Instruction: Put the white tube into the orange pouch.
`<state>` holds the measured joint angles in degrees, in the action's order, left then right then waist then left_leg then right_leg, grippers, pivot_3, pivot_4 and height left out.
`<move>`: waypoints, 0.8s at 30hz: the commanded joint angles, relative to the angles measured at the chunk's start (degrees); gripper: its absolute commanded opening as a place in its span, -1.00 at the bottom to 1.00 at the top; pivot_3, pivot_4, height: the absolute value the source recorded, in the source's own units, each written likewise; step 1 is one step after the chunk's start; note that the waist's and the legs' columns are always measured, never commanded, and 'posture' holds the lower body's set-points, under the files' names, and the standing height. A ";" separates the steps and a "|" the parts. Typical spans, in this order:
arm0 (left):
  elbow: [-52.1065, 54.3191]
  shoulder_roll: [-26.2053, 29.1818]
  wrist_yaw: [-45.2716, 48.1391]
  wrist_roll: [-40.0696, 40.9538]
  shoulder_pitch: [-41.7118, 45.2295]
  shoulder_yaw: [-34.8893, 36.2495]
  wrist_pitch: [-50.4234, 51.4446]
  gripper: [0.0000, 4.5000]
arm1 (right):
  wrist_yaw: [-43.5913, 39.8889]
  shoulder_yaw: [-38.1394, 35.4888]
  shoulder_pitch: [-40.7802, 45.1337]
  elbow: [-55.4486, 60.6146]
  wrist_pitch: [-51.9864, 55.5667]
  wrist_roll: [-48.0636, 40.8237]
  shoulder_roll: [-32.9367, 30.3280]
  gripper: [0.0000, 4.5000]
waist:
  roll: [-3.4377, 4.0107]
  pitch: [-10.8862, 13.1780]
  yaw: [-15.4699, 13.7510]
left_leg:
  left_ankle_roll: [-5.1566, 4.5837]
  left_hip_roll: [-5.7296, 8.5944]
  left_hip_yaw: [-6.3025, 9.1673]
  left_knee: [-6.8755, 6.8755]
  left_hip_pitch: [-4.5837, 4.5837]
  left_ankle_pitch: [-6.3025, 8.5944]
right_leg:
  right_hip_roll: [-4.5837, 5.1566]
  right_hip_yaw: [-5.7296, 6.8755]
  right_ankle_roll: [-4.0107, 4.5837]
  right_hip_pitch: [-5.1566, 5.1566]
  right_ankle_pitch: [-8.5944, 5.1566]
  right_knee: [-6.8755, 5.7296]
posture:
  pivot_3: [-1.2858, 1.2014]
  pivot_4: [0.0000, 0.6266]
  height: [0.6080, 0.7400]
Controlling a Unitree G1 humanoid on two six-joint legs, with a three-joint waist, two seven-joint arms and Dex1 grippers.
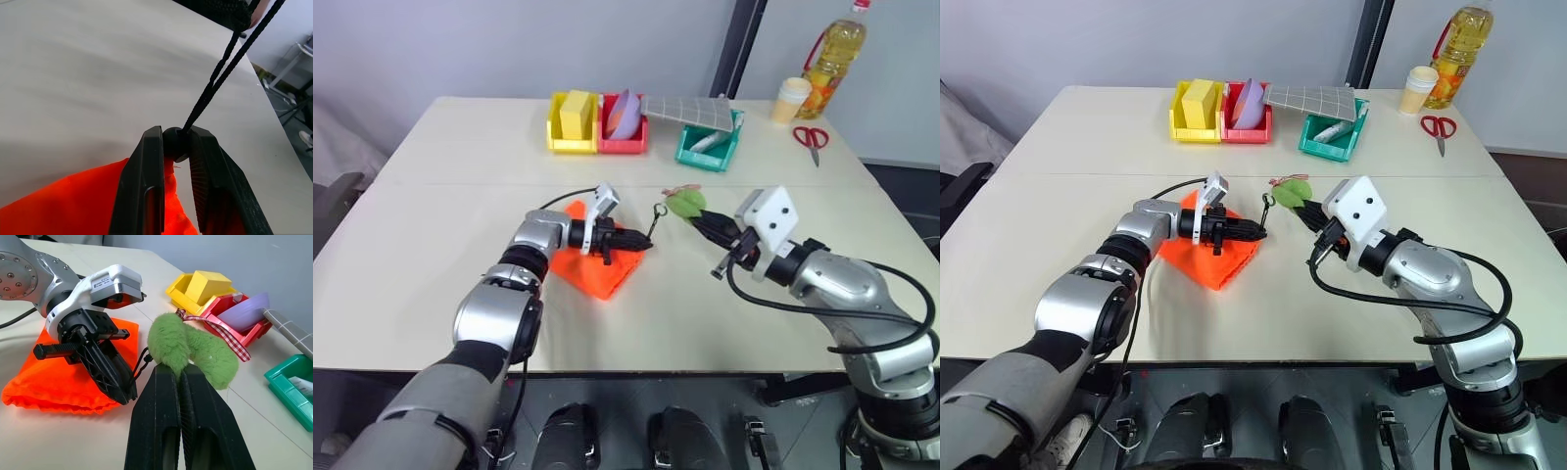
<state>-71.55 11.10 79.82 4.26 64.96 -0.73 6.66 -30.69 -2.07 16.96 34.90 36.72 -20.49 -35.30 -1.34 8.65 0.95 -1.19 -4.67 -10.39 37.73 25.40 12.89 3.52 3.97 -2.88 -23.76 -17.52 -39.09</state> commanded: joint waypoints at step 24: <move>46.31 2.00 -19.19 -0.37 -25.93 -0.46 -6.53 0.58 | 1.20 0.40 -0.19 -1.65 -4.46 1.53 2.87 -1.00 | 0.01 0.00 -0.20 | 0.00 -0.03 0.01 0.21 0.00 0.00 | 0.06 -0.06 -0.01 0.12 0.00 -0.05 | 0.03 -0.52 1.00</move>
<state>-31.76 13.86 65.64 5.42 39.80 0.20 3.09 -29.84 -0.74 16.39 32.72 33.76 -19.01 -32.76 -1.33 8.65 0.75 -1.24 -4.69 -10.38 37.97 25.39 12.93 3.59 3.89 -2.89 -23.60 -17.52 -39.14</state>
